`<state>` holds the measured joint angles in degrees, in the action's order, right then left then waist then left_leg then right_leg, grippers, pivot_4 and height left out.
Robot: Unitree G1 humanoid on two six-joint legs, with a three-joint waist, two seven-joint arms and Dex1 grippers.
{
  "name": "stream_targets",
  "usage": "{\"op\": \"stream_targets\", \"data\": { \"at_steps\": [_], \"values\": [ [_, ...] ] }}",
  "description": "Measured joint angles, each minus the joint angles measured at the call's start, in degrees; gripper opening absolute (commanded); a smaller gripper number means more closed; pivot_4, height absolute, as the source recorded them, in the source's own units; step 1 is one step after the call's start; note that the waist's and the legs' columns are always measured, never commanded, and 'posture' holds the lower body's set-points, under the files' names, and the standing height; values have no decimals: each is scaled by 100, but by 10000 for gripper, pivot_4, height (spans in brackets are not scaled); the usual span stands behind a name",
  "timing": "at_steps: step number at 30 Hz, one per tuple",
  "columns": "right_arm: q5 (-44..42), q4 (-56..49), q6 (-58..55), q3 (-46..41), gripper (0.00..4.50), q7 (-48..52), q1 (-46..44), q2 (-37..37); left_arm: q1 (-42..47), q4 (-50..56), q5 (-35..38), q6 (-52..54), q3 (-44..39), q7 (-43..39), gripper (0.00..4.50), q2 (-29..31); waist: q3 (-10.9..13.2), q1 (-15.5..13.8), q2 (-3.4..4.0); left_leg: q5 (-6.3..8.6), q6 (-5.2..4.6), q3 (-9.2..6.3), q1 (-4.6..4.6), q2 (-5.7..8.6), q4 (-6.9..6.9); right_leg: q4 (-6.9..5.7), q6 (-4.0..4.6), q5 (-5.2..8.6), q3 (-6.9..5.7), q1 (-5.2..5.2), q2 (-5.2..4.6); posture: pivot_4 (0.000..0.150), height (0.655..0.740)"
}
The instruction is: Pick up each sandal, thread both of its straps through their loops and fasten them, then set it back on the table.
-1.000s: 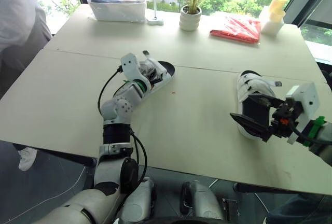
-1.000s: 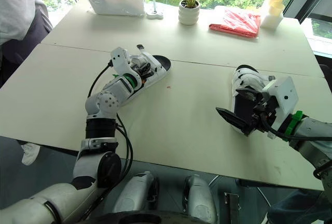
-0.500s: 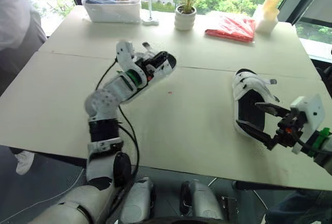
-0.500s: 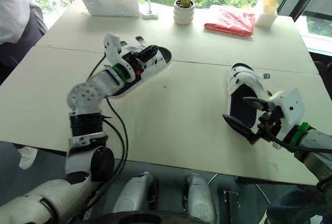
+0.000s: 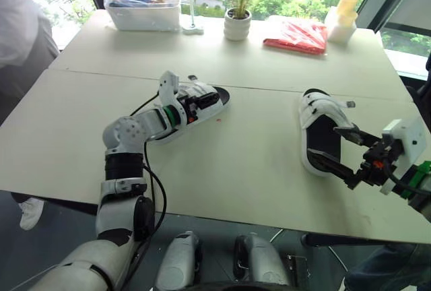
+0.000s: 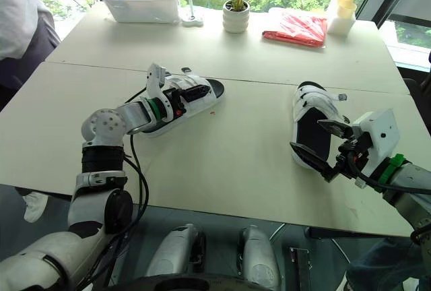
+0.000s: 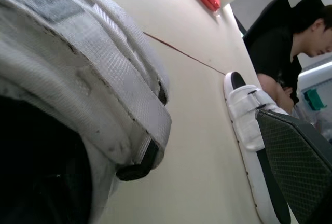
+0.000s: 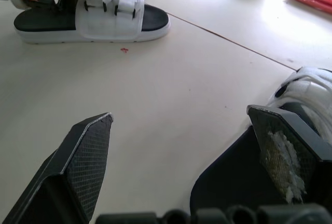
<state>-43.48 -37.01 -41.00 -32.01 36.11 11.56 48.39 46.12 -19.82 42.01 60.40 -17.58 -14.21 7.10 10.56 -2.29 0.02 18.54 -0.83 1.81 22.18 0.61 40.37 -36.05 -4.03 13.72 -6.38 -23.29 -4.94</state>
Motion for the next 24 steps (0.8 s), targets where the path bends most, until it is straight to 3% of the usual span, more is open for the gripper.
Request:
{"op": "stream_targets", "data": {
  "at_steps": [2,11,12,15,19,24],
  "values": [
    [-4,0,-12,-16,45000,-1,-7,1,148,-243,-59,-82,-1,61,44731,-70,0,-5,0,0,0,0,0,0,0,-1,0,0,0,0,0,1500,7241],
    [10,-19,-23,-22,45000,42,-25,29,521,-1081,-136,-678,-553,496,3224,-308,1,-17,-2,0,-2,1,9,0,0,-2,0,0,1,-8,-3,1500,7241],
    [13,-49,-21,-22,45000,75,-12,37,536,-1086,-121,-720,-616,541,268,-342,2,-11,-3,0,-2,1,9,0,0,-2,0,0,1,-8,-3,1500,7241],
    [-15,-80,-23,-22,45000,130,-57,38,616,-1086,96,-1089,-1109,1044,268,-691,2,-10,-3,0,-2,1,9,0,1,-2,0,-1,1,-8,-6,1500,7241],
    [-181,-86,-40,-18,45000,132,-415,42,731,-1057,491,-2434,-1992,2088,268,-1355,5,-2,-9,1,-2,2,8,-2,2,-3,1,-2,1,-11,-8,1500,7241],
    [-179,-79,-63,80,45000,136,-534,44,796,-1143,493,-3222,-2037,2334,268,-1437,5,-7,-9,1,-4,9,9,-1,1,-2,1,-2,0,-12,-5,1500,7241]
  ]
}}
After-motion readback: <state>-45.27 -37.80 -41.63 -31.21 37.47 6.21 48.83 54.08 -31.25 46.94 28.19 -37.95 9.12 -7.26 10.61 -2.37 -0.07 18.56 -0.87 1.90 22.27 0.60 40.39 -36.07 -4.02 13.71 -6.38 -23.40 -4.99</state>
